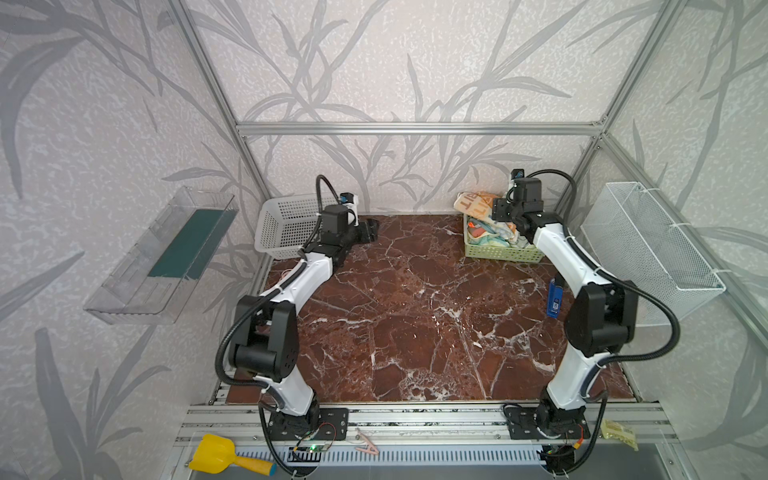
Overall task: Fold and stack the towels
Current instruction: 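Reach the right gripper into the green basket, grasp the RABBIT towel, pull it out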
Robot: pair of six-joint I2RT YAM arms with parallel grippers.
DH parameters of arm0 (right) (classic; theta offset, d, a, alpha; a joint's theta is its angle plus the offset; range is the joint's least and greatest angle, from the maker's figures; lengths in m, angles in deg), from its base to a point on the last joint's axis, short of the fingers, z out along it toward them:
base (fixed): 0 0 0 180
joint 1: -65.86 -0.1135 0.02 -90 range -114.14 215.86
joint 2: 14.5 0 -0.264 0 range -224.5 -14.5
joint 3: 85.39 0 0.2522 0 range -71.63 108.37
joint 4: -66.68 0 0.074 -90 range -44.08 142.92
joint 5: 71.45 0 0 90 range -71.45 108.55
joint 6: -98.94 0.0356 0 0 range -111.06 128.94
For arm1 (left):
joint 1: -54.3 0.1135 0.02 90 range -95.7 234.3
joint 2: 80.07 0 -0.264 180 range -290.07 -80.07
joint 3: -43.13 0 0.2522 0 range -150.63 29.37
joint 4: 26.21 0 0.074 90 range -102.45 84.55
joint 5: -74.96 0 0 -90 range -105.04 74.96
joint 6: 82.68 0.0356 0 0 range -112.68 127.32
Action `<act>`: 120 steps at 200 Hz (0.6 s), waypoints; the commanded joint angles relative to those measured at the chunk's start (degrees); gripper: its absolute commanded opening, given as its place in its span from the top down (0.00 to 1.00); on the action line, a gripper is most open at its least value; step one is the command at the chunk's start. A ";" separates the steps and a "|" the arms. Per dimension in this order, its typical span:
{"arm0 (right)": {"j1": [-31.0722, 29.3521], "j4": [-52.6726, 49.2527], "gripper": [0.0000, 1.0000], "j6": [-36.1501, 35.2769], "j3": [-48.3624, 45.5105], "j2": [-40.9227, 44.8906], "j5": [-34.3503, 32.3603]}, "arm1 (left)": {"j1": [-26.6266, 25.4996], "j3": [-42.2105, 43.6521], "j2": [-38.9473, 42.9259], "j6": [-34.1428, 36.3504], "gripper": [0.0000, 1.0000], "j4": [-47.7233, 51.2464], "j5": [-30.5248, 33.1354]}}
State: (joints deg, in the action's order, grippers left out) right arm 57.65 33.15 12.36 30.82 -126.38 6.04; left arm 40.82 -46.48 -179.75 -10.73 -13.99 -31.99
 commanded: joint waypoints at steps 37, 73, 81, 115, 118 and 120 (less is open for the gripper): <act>-0.14 -31.08 0.18 -0.05 45.45 -31.74 -3.28 | -8.51 -17.25 -13.89 -2.02 0.29 11.39 -8.55; 0.73 -40.61 0.19 -0.28 69.44 -47.37 -1.04 | -9.38 -22.06 -19.16 -2.79 0.30 10.88 -10.26; 0.82 -39.06 0.20 -0.55 66.40 -46.05 -1.02 | -9.37 -22.44 -19.71 -2.63 0.30 10.86 -9.85; 0.78 -24.62 0.56 -3.80 43.62 -33.64 -2.46 | -9.38 -22.41 -19.77 -1.82 0.31 10.68 -7.74; 0.74 -24.13 0.60 -4.14 42.94 -32.97 -2.84 | -9.38 -22.29 -19.66 -1.82 0.31 10.68 -7.76; 0.74 -23.90 0.63 -4.26 42.61 -32.59 -3.08 | -9.38 -22.25 -19.58 -1.82 0.31 10.68 -7.73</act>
State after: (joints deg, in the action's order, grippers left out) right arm 58.31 3.22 10.72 80.81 -167.73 4.57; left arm 31.16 -67.22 -199.64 -12.67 -3.59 -40.45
